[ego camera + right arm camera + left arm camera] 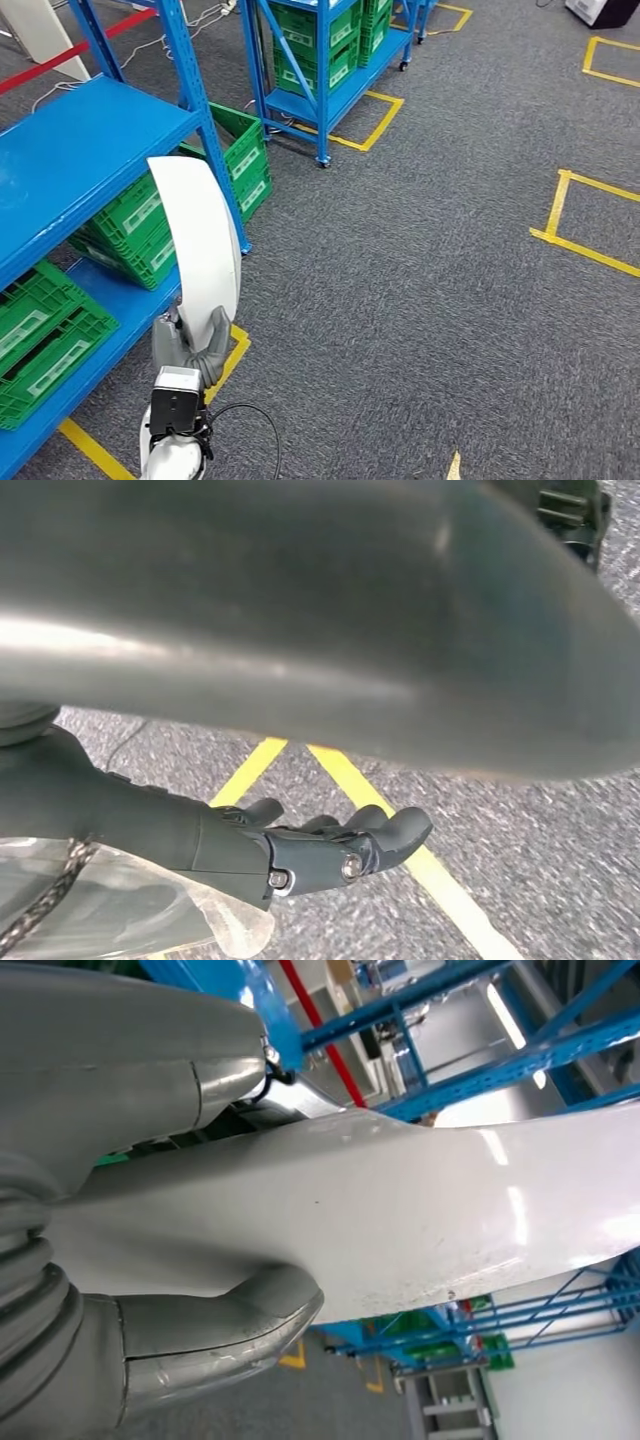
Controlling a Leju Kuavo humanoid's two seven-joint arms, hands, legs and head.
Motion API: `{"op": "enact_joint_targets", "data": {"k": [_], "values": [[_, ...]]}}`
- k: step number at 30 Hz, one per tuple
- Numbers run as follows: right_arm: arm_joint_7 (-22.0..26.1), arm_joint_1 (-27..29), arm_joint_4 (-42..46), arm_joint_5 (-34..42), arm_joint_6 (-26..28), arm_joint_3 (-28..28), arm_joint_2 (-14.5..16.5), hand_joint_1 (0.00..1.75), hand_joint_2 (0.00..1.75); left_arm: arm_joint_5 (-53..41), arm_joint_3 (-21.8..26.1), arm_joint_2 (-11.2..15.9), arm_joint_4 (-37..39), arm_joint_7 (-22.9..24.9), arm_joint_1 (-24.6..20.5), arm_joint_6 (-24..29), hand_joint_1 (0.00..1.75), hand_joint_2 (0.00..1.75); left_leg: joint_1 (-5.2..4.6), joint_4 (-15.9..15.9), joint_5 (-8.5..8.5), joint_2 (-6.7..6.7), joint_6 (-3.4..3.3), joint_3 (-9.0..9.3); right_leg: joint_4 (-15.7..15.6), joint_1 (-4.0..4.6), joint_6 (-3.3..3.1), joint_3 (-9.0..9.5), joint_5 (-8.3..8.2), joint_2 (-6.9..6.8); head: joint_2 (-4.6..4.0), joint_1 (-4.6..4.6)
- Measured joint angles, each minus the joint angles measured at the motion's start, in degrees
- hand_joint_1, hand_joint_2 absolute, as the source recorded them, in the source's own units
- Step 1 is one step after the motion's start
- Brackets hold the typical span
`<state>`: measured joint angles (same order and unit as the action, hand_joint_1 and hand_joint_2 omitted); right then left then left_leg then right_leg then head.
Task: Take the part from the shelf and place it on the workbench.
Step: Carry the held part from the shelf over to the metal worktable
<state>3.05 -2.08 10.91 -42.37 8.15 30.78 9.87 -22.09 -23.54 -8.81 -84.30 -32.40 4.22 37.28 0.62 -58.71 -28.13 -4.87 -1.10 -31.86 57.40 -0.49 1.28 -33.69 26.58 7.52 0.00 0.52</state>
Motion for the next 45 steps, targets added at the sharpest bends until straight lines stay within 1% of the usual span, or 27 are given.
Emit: {"op": "enact_joint_targets", "data": {"k": [1,3,5,7,8,10,12,14,16,18,21,23,24,25,27,28,30,32,34,36,37,38,39,41,42,43,45], "values": [[0.09,0.12,0.0,-0.07,0.01,-0.1,-0.13,0.0,0.0,0.02,-0.09,-0.1,0.0,-0.02,-0.09,0.06,1.75,1.75,0.02,0.16,0.19,0.71,-0.26,-0.01,0.02,-0.12,0.35,-0.39,-0.06,0.21,0.0,0.01],[0.27,0.23,0.0,-0.19,0.01,-0.34,-0.35,0.0,0.0,0.01,-0.31,-0.38,0.0,-0.07,-0.31,0.12,1.75,1.75,0.16,0.78,0.58,2.33,-0.92,0.12,1.97,0.04,0.93,-1.76,1.31,-2.12,0.0,-0.38],[0.46,0.0,0.0,-0.47,-0.04,-0.65,-0.47,0.0,0.0,0.0,-0.4,-0.53,0.0,-0.1,-0.35,0.12,1.75,1.75,0.12,1.06,0.7,4.17,-1.32,0.13,8.21,0.15,1.4,-4.81,4.77,-5.72,0.0,-0.8],[0.54,-0.16,0.0,-0.87,-0.37,-0.93,-0.54,0.0,0.0,-0.04,-0.44,-0.53,0.0,-0.11,-0.33,0.01,1.75,1.75,0.0,1.03,0.66,6.04,-1.4,0.06,14.82,-0.04,1.83,-7.83,7.35,-6.95,0.0,-0.86],[0.51,-0.12,0.0,-1.02,-0.59,-1.03,-0.58,0.0,0.0,-0.08,-0.49,-0.52,0.0,-0.11,-0.36,-0.11,1.75,1.75,-0.02,1.02,0.64,6.87,-1.38,0.04,15.72,-0.13,1.99,-8.12,7.25,-7.18,0.0,-0.87],[0.44,0.01,0.0,-1.19,-0.87,-1.15,-0.71,0.0,0.0,-0.13,-0.62,-0.53,-0.01,-0.13,-0.49,-0.43,1.75,1.75,-0.01,1.01,0.54,8.28,-1.23,0.1,10.88,-0.25,2.13,-5.22,4.33,-8.07,0.0,-0.88],[0.39,-0.13,0.0,-1.24,-0.95,-1.27,-0.81,0.0,0.0,-0.19,-0.72,-0.55,-0.08,-0.13,-0.66,-0.73,1.75,1.75,-0.22,0.89,0.29,9.37,-0.81,0.26,3.02,-0.1,1.87,-0.7,1.63,-10.57,0.0,-0.89],[0.38,-0.36,0.0,-1.28,-1.02,-1.41,-0.88,0.0,0.0,-0.27,-0.79,-0.57,-0.15,-0.15,-0.85,-0.97,1.75,1.75,-0.52,0.75,0.14,10.29,-0.22,0.37,-0.26,0.26,1.13,1.18,1.09,-11.74,0.0,-0.84],[0.43,-0.39,0.0,-1.35,-1.07,-1.47,-0.97,0.0,0.0,-0.33,-0.93,-0.62,-0.17,-0.16,-1.1,-1.27,1.75,1.75,-0.53,0.77,0.09,11.26,0.42,0.5,-0.36,0.44,0.22,1.09,0.9,-10.55,0.0,-0.81],[0.5,-0.35,0.0,-1.39,-1.13,-1.46,-1.07,0.0,0.0,-0.42,-1.1,-0.66,-0.2,-0.16,-1.4,-1.6,1.75,1.75,-0.27,-0.56,-1.14,10.05,1.05,0.19,-0.64,0.24,-0.54,1.17,0.58,-9.34,0.0,-0.68],[0.52,-0.56,0.0,-1.48,-1.25,-1.45,-1.15,0.0,0.0,-0.52,-1.21,-0.54,-0.21,-0.07,-1.49,-1.88,1.75,1.75,-0.04,-10.27,-6.27,6.16,1.51,-3.96,-0.78,0.07,-1.23,1.32,0.33,-7.27,0.0,-0.25],[0.49,-0.58,0.0,-1.54,-1.36,-1.45,-1.19,0.0,0.0,-0.49,-1.21,-0.37,-0.2,0.09,-1.42,-2.24,1.75,1.75,-0.05,-15.45,-7.4,5.46,1.45,-6.59,-0.73,0.22,-1.33,1.36,0.33,-5.61,0.0,-0.22],[0.47,-0.54,0.0,-1.56,-1.41,-1.44,-1.23,0.0,0.0,-0.49,-1.21,-0.31,-0.2,0.16,-1.43,-2.48,1.75,1.75,-0.06,-15.03,-6.26,5.31,1.28,-6.6,-0.69,0.3,-1.33,1.42,0.33,-4.76,0.0,-0.23],[0.46,-0.51,0.0,-1.57,-1.47,-1.43,-1.27,0.0,0.0,-0.49,-1.22,-0.26,-0.2,0.22,-1.44,-2.67,1.75,1.75,-0.07,-12.42,-4.18,5.0,1.01,-5.61,-0.65,0.37,-1.33,1.5,0.34,-3.9,0.0,-0.24],[0.46,-0.53,0.0,-1.62,-1.56,-1.4,-1.31,0.0,0.0,-0.5,-1.24,-0.21,-0.2,0.33,-1.47,-2.84,1.75,1.75,0.0,-4.78,-0.09,2.4,0.28,-2.55,-0.54,0.44,-1.22,1.47,0.36,-2.39,0.0,-0.3],[0.46,-0.58,0.0,-1.66,-1.6,-1.39,-1.32,0.0,0.0,-0.5,-1.25,-0.19,-0.2,0.38,-1.48,-2.84,1.75,1.75,0.03,-1.85,0.9,1.03,0.09,-1.39,-0.43,0.37,-1.04,1.23,0.32,-1.69,0.0,-0.3],[0.45,-0.58,0.0,-1.72,-1.58,-1.38,-1.34,0.0,0.0,-0.51,-1.26,-0.14,-0.2,0.46,-1.45,-2.84,1.75,1.75,-0.08,0.13,0.98,-0.21,-0.04,-0.71,-0.35,0.05,-0.37,0.58,0.14,-0.49,0.0,-0.34],[0.43,-0.36,-0.01,-1.76,-1.52,-1.38,-1.41,0.0,0.0,-0.52,-1.31,-0.2,-0.2,0.49,-1.49,-2.85,1.75,1.75,-0.06,0.81,1.16,1.01,-0.21,-0.48,-0.32,-0.18,0.4,-0.06,0.1,0.07,0.0,-0.34],[0.41,-0.25,-0.02,-1.82,-1.45,-1.38,-1.52,0.0,0.0,-0.55,-1.37,-0.35,-0.2,0.49,-1.53,-2.93,1.75,1.75,0.22,1.47,1.46,2.55,-0.63,-0.18,2.14,0.04,0.95,-1.59,1.69,-2.31,0.0,-0.73],[0.4,-0.43,-0.02,-1.88,-1.42,-1.38,-1.57,0.0,0.0,-0.57,-1.36,-0.41,-0.2,0.51,-1.38,-3.02,1.75,1.75,0.22,1.65,1.47,4.34,-0.91,-0.11,9.18,0.0,1.43,-5.12,5.21,-5.73,0.0,-1.18],[0.39,-0.5,-0.02,-1.91,-1.42,-1.38,-1.58,0.0,0.0,-0.58,-1.34,-0.38,-0.19,0.54,-1.29,-3.05,1.75,1.75,0.17,1.64,1.4,5.3,-0.95,-0.11,13.02,-0.13,1.69,-7.05,6.7,-6.62,0.0,-1.31],[0.39,-0.48,-0.02,-1.92,-1.42,-1.38,-1.59,0.0,0.0,-0.59,-1.34,-0.36,-0.19,0.56,-1.22,-3.08,1.75,1.75,0.15,1.63,1.33,6.17,-0.95,-0.1,15.29,-0.27,1.92,-8.17,7.19,-7.02,0.0,-1.31],[0.38,-0.41,-0.02,-1.95,-1.42,-1.38,-1.6,0.0,0.0,-0.6,-1.35,-0.35,-0.18,0.57,-1.2,-3.1,1.75,1.75,0.16,1.62,1.24,6.94,-0.89,-0.06,15.32,-0.41,2.11,-8.16,6.56,-7.31,0.0,-1.34],[0.38,-0.27,-0.02,-2.02,-1.42,-1.38,-1.64,0.0,0.0,-0.62,-1.38,-0.35,-0.17,0.57,-1.2,-3.11,1.75,1.75,0.2,1.59,1.01,8.22,-0.59,0.17,8.85,-0.61,2.29,-4.59,2.92,-8.6,0.0,-1.38],[0.38,-0.32,-0.02,-2.05,-1.43,-1.38,-1.66,0.0,0.0,-0.62,-1.38,-0.35,-0.17,0.57,-1.21,-3.1,1.75,1.75,0.07,1.54,0.83,8.75,-0.33,0.32,4.67,-0.47,2.2,-2.27,1.46,-10.06,0.0,-1.48],[0.38,-0.42,-0.02,-2.07,-1.43,-1.38,-1.67,0.0,0.0,-0.62,-1.38,-0.35,-0.17,0.57,-1.21,-3.1,1.75,1.75,-0.08,1.47,0.68,9.22,-0.03,0.46,1.48,-0.34,1.91,-0.41,0.49,-11.09,0.0,-1.52],[0.36,-0.58,-0.02,-2.08,-1.43,-1.38,-1.69,0.0,0.0,-0.66,-1.39,-0.32,-0.17,0.58,-1.22,-3.11,1.75,1.75,-0.38,1.38,0.48,10.1,0.55,0.65,-0.65,0.0,1.13,0.79,0.34,-11.84,0.0,-1.64]]}}
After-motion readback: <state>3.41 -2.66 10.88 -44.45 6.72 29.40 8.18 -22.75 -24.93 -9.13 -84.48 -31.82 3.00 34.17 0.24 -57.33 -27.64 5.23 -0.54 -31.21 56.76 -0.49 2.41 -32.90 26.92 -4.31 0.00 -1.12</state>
